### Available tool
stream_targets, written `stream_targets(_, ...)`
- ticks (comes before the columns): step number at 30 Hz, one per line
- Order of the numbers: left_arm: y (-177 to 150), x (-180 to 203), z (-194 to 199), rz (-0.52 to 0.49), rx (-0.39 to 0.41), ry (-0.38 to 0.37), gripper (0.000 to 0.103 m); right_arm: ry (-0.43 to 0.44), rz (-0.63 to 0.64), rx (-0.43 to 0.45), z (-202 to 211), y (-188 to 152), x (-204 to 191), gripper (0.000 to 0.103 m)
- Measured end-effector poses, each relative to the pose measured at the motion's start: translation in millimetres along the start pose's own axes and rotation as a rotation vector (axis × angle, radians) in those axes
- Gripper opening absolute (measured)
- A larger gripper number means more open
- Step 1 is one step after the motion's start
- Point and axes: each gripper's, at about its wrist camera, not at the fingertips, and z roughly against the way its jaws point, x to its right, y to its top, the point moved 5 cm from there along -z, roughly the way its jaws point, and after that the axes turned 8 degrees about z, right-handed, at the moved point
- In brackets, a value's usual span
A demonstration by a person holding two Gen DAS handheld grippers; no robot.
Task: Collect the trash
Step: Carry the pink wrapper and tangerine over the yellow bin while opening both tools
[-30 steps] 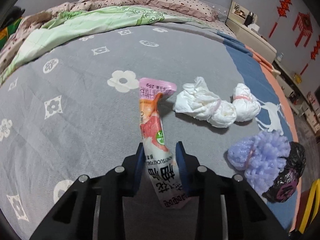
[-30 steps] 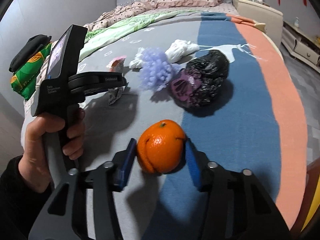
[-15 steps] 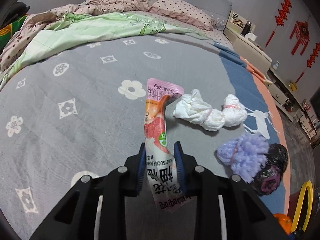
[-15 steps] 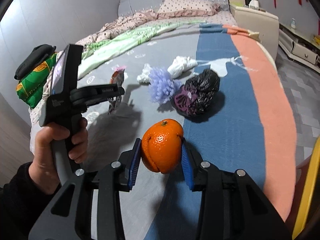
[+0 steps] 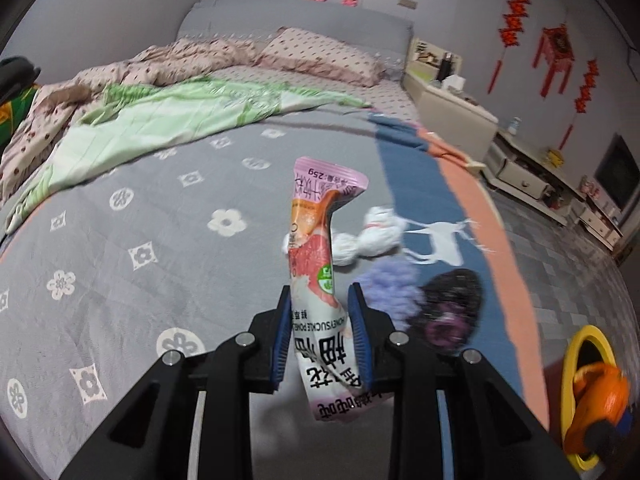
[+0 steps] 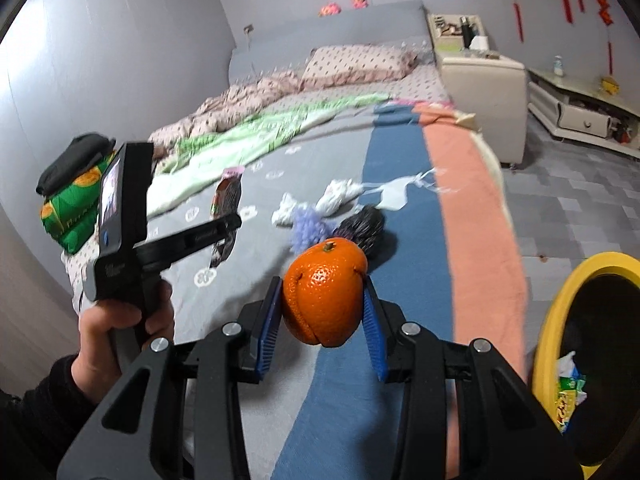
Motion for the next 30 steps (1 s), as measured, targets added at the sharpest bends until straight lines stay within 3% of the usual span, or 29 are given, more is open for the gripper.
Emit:
stream_targets(17, -17.2, 118.4, 81.0, -0.161, 0.068, -0.199, 0.026, -0.178, -0.111, 0.204, 130.3, 22.4, 81.2, 0.036)
stream_targets(30, -47.5, 213.6, 89.8, -0.297, 0.025, -0.328, 0.026, -0.336, -0.228, 0.247, 196.8, 6.7, 164.6, 0.036)
